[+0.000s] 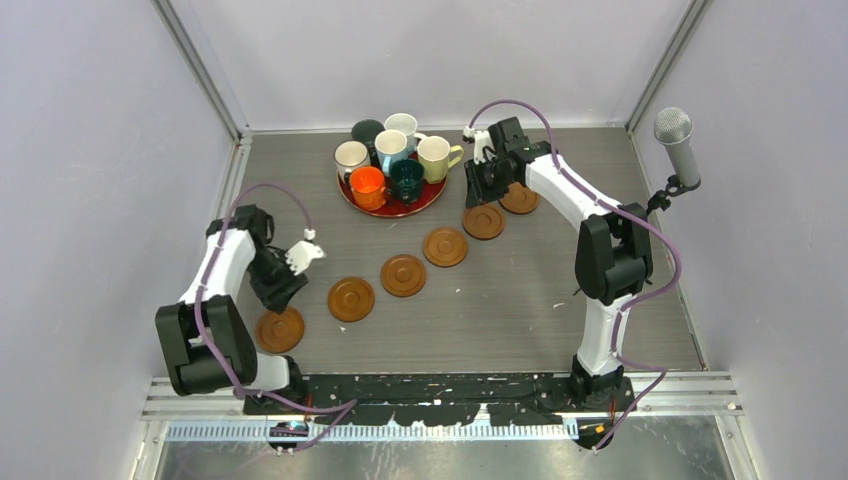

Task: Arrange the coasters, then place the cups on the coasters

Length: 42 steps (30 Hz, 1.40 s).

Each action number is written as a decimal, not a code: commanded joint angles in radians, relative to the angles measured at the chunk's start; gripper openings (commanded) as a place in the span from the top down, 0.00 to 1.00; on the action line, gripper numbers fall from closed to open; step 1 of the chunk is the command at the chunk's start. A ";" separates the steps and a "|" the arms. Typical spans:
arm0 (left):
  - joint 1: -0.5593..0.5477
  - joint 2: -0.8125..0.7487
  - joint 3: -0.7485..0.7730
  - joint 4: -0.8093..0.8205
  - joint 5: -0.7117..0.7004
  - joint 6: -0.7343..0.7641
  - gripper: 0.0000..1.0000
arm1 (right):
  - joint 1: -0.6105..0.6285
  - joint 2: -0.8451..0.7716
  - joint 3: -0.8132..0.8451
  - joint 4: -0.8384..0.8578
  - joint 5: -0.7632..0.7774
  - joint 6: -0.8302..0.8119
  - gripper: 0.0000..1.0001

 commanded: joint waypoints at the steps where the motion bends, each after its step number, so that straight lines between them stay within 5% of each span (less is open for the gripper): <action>1: 0.105 -0.012 -0.039 -0.048 -0.052 0.201 0.54 | 0.007 0.005 0.040 0.013 -0.012 0.003 0.72; 12: 0.106 0.046 -0.137 0.128 -0.111 0.189 0.47 | 0.011 0.000 0.034 0.014 -0.011 0.003 0.72; 18: 0.072 0.038 -0.189 0.134 -0.122 0.196 0.55 | 0.011 -0.003 0.029 0.014 -0.009 -0.002 0.72; 42: -0.230 0.042 -0.228 0.173 -0.067 -0.042 0.62 | 0.011 -0.005 0.026 0.016 -0.013 -0.004 0.72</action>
